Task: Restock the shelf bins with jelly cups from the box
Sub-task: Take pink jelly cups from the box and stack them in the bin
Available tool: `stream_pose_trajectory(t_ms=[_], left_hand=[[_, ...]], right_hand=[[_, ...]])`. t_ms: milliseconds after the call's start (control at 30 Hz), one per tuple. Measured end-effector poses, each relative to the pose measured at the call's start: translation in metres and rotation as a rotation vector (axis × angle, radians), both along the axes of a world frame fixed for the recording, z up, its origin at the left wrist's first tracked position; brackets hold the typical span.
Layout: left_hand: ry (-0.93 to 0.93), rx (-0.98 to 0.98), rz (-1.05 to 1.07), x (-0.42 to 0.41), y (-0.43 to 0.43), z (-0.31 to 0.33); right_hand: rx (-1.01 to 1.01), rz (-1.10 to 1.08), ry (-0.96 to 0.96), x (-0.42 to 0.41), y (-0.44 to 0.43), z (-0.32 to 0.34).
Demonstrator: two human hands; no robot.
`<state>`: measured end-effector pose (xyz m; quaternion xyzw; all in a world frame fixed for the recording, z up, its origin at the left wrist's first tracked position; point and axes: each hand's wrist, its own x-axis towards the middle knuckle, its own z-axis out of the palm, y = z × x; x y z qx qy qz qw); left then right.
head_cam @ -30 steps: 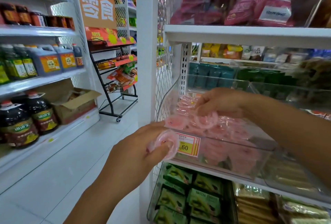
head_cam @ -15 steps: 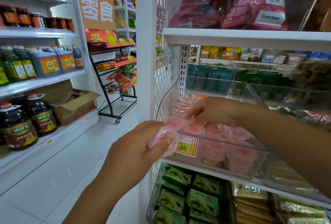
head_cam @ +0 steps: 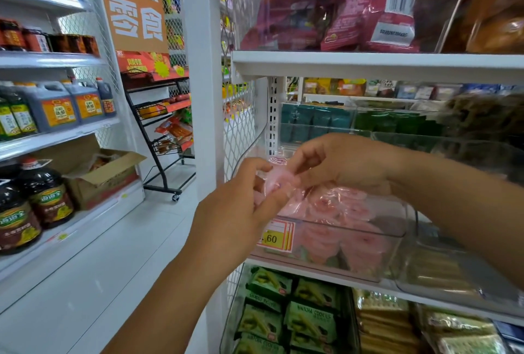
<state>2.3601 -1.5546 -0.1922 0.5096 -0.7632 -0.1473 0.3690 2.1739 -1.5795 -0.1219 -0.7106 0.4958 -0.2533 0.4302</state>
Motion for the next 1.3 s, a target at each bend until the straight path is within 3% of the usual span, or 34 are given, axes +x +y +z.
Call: stream_pose_trajectory(t_ms=[67, 133, 200, 300, 433, 567, 733, 833, 933, 1033, 1133, 1300], left_hand=[[0.071, 0.019, -0.002, -0.003, -0.002, 0.001], [0.162, 0.029, 0.031, -0.001, -0.003, -0.001], [0.259, 0.076, 0.038, 0.002, -0.002, -0.001], [0.388, 0.176, -0.049, 0.003, 0.0, 0.003], [0.318, 0.196, -0.186, 0.0, 0.001, 0.009], [0.341, 0.161, -0.222, -0.006, -0.005, 0.005], [0.37, 0.078, -0.238, -0.028, -0.018, 0.004], [0.285, 0.024, -0.269, -0.038, -0.024, 0.002], [-0.185, -0.121, -0.273, -0.031, -0.029, -0.003], [-0.52, -0.084, -0.343, -0.026, -0.028, -0.007], [-0.564, 0.01, -0.361, -0.027, -0.025, -0.011], [-0.57, 0.042, -0.399, -0.022, -0.027, -0.014]], right_hand=[[-0.058, -0.089, 0.107, -0.012, -0.008, 0.004], [-0.102, -0.156, 0.36, -0.029, -0.017, 0.007], [-0.009, -0.15, 0.54, -0.042, -0.023, 0.002], [0.091, -0.125, 0.631, -0.044, -0.03, -0.011], [0.111, -0.111, 0.535, -0.032, -0.031, -0.018], [-0.013, -0.054, 0.609, -0.032, -0.023, -0.008], [0.201, 0.093, 0.015, -0.028, -0.002, 0.012], [0.071, -0.016, 0.102, -0.033, -0.002, 0.012], [-0.143, -0.065, 0.511, -0.054, -0.011, 0.021], [-0.101, 0.023, 0.79, -0.063, -0.017, 0.025], [0.001, 0.097, 0.956, -0.055, -0.021, 0.015], [0.099, 0.128, 0.979, -0.048, -0.027, 0.0]])
